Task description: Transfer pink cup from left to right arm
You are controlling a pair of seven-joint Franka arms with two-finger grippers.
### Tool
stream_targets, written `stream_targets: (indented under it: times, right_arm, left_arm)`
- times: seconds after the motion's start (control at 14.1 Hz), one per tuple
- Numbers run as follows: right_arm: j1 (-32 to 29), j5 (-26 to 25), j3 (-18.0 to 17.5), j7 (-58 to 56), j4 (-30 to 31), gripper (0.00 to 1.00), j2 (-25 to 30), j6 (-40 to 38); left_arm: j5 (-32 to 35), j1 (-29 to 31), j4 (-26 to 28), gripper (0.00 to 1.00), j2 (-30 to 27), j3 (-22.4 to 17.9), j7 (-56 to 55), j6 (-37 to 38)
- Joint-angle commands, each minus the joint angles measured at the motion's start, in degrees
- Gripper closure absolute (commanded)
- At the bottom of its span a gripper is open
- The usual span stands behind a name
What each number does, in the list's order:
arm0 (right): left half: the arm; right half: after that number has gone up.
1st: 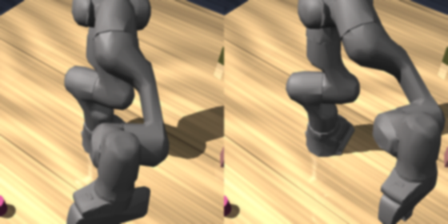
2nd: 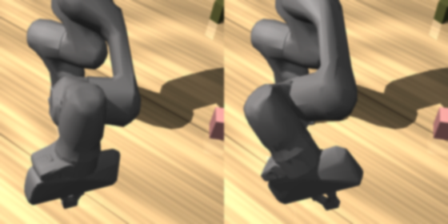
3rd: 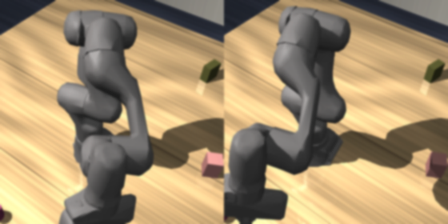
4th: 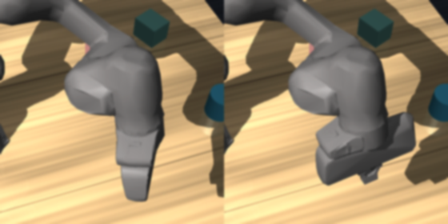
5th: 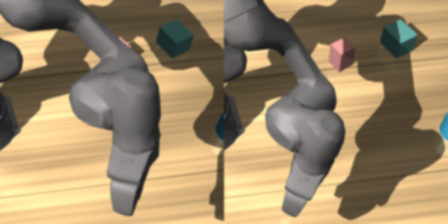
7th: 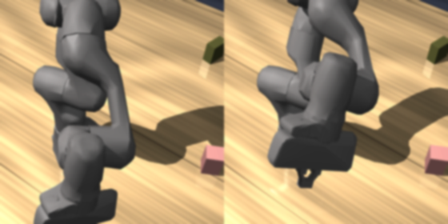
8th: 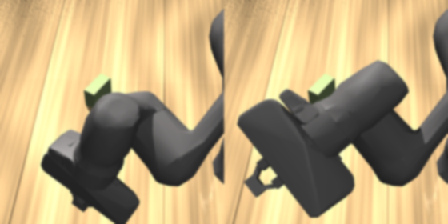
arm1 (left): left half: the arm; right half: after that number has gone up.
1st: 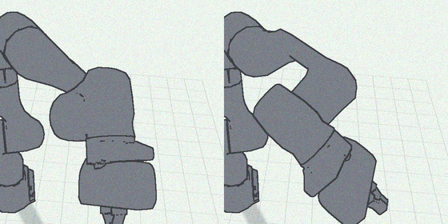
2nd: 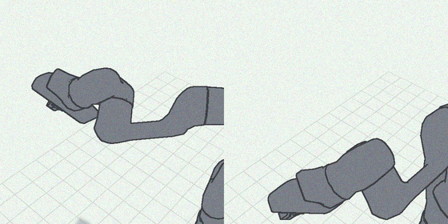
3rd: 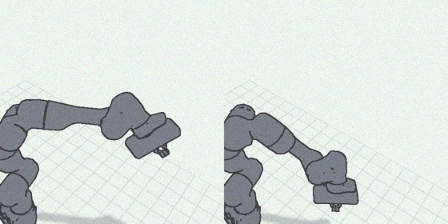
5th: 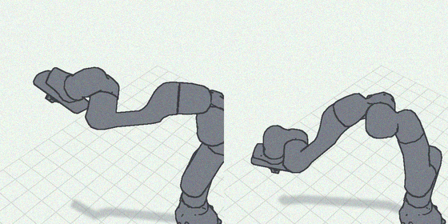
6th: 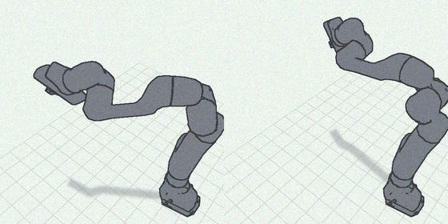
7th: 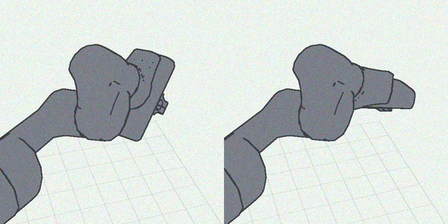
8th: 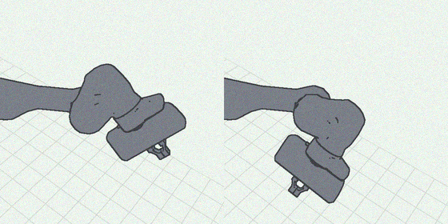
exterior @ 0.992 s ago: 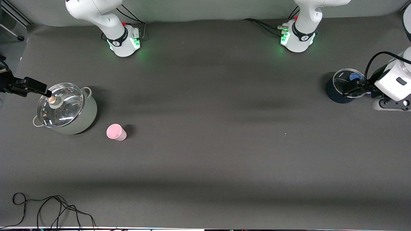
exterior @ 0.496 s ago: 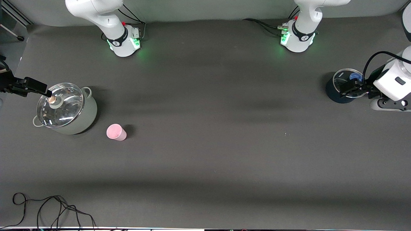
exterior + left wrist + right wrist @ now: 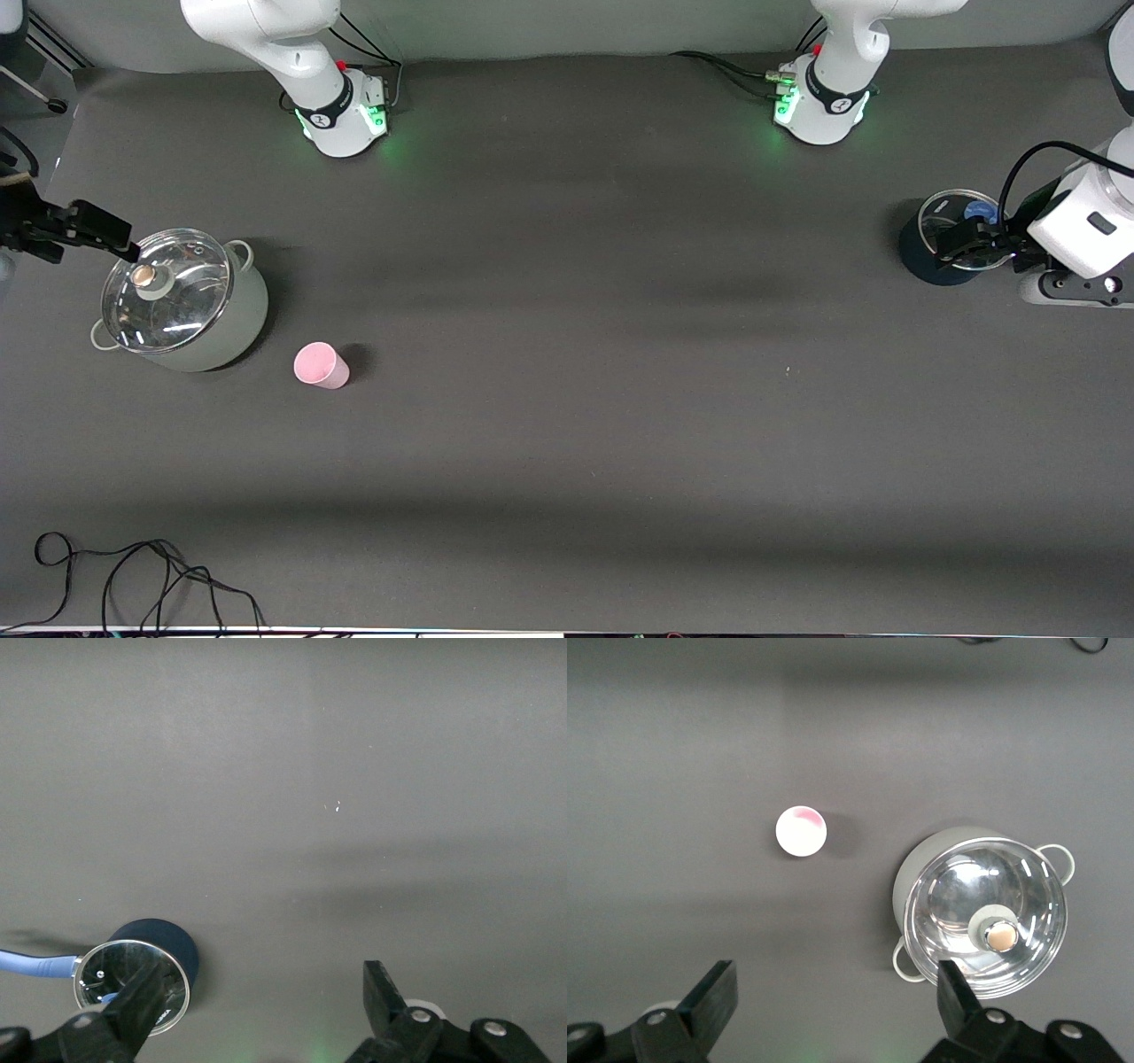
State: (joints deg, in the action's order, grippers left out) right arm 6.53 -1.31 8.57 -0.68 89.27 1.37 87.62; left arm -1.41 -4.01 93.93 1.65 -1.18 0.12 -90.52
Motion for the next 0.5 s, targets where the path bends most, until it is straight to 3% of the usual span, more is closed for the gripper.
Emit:
stream_targets:
  times: [0.0, 0.43]
  right_arm:
    - [-1.0, -1.1, -3.1, 0.9, -1.3, 0.0, 0.7, -0.3]
    - [-0.7, -1.1, -5.1, 3.4, -1.3, 0.0, -0.1, -0.3]
  left_arm:
    - [0.6, 0.7, -0.4, 0.0, -0.7, 0.4, -0.2, 1.0]
    - [0.6, 0.8, -0.4, 0.0, -0.4, 0.4, -0.4, 0.9]
